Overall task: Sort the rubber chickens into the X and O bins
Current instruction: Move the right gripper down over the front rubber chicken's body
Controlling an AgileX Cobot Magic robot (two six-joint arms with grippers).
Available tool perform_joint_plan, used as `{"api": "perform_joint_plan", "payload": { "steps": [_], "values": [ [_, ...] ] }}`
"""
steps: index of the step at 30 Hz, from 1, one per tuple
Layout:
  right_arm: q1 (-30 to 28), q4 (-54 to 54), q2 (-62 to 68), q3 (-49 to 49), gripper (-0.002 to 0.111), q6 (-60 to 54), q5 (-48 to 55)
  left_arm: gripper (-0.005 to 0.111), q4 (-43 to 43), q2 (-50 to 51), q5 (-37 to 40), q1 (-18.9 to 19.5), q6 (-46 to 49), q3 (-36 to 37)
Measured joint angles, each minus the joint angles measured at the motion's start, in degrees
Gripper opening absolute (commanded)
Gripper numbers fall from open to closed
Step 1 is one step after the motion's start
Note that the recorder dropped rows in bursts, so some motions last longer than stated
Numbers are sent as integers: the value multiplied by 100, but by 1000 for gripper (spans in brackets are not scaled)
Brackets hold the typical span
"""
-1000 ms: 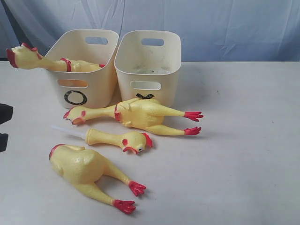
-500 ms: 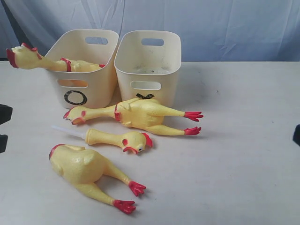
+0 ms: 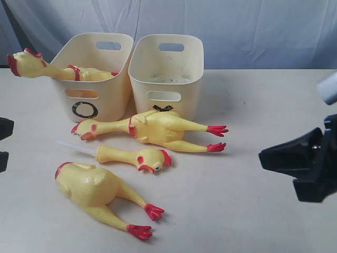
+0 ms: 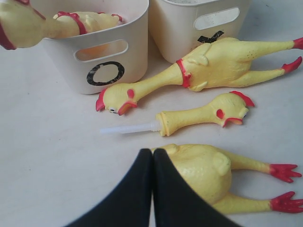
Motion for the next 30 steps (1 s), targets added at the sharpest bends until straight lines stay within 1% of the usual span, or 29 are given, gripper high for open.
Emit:
{"api": "perform_joint_plan", "payload": {
  "steps": [4,7,17,20,26,28,30],
  "values": [
    [123,474,776,-271,0,-520,57,0,0,0,0,0,0,0],
    [426,574,1296,-513,0,-730,-10,0,0,0,0,0,0,0],
    [1930,610,2919,-1142,1,-1026,-1065,0,0,0,38,0,0,0],
    [2346,610,3394,-1366,10,-1076,-1323,0,0,0,38,0,0,0],
    [3078,624,4331,-1789,45,-1109,-1671,0,0,0,61,0,0,0],
    [3265,624,4586,-1912,50,-1109,-1800,0,0,0,71,0,0,0],
    [3447,624,4839,-2020,50,-1119,-1958,0,0,0,71,0,0,0]
  ]
}}
